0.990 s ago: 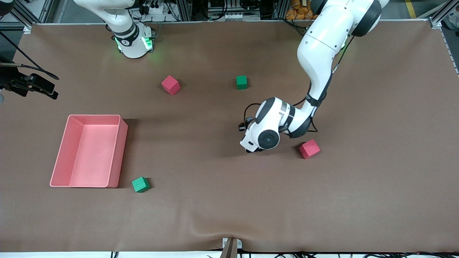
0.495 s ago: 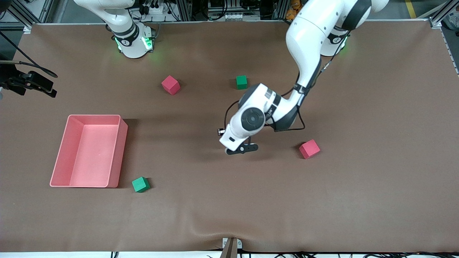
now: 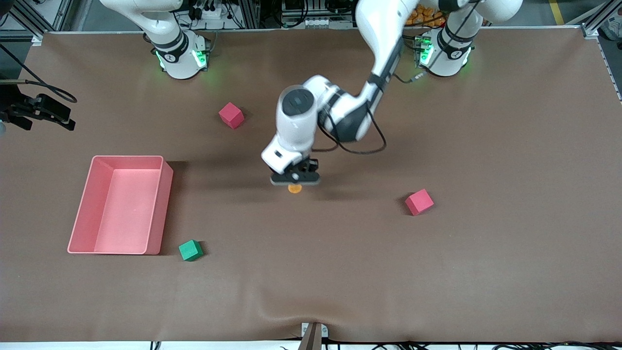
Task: Place and upright button with both arms
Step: 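Lift the button with the left gripper and carry it toward the green cube, then lower the button upright onto the table and open the left gripper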
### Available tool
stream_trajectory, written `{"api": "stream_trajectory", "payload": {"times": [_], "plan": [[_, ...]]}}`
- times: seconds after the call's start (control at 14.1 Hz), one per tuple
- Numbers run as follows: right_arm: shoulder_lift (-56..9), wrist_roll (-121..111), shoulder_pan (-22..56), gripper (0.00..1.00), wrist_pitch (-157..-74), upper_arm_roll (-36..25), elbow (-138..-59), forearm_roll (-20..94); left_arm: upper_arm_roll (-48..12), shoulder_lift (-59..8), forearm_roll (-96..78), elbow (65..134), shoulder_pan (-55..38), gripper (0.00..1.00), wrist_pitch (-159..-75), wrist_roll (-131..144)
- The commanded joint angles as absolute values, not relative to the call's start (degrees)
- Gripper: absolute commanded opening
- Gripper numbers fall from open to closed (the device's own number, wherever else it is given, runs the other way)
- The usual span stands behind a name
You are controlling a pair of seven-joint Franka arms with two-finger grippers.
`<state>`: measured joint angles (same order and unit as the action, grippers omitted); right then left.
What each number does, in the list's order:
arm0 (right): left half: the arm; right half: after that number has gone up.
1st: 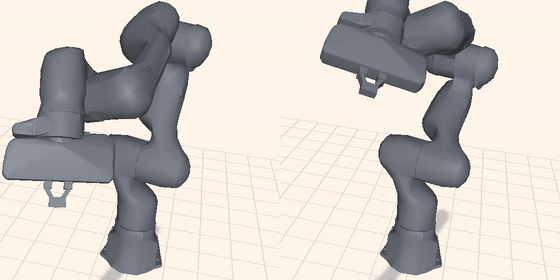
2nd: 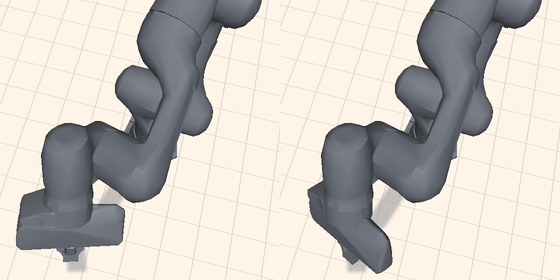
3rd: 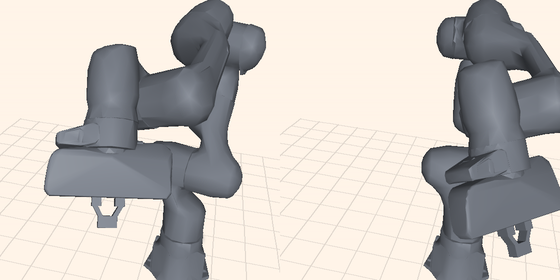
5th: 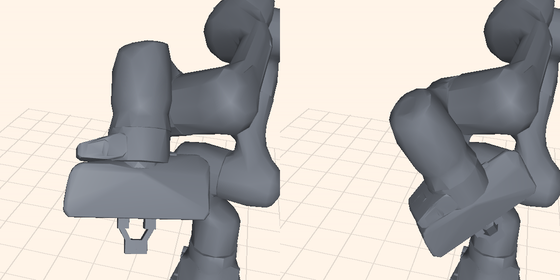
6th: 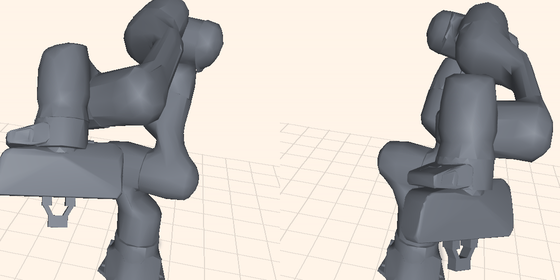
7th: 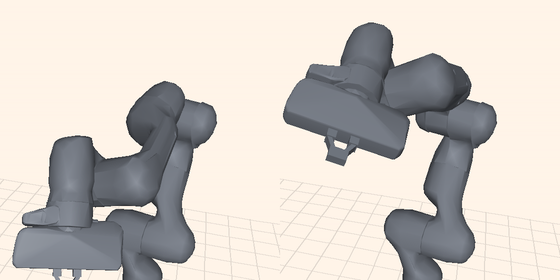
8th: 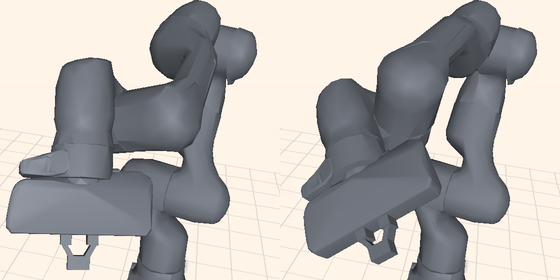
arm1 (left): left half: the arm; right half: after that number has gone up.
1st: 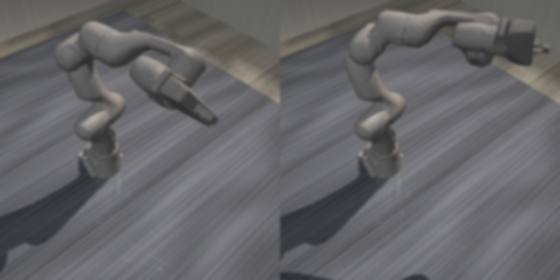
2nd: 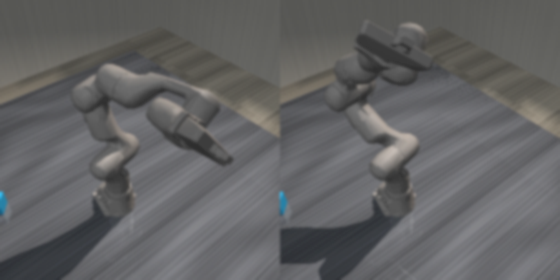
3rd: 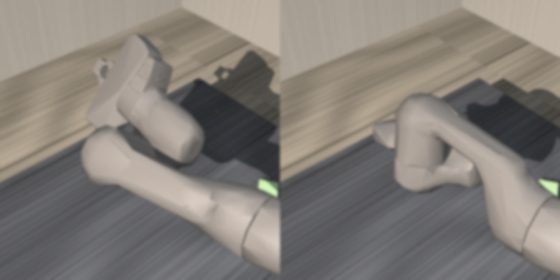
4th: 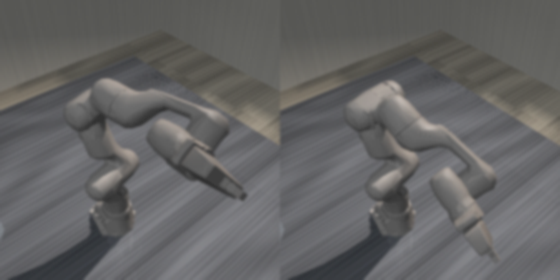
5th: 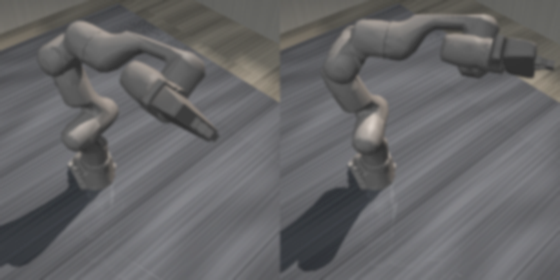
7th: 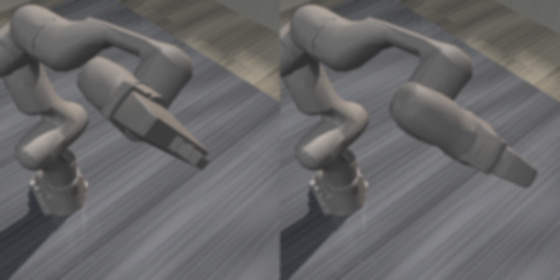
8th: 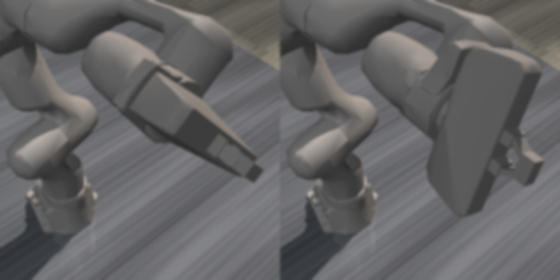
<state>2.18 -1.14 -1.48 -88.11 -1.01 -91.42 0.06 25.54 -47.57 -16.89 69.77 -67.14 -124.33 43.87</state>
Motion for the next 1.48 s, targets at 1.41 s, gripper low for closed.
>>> {"api": "stream_trajectory", "payload": {"times": [1.41], "plan": [[2.72, -1.76, -1.93, 1.0, -85.96, -1.49, -91.41, -0.88, 23.73, -58.26, 41.48, 74.27, -83.4, 0.0, -126.39, 112.58]]}}
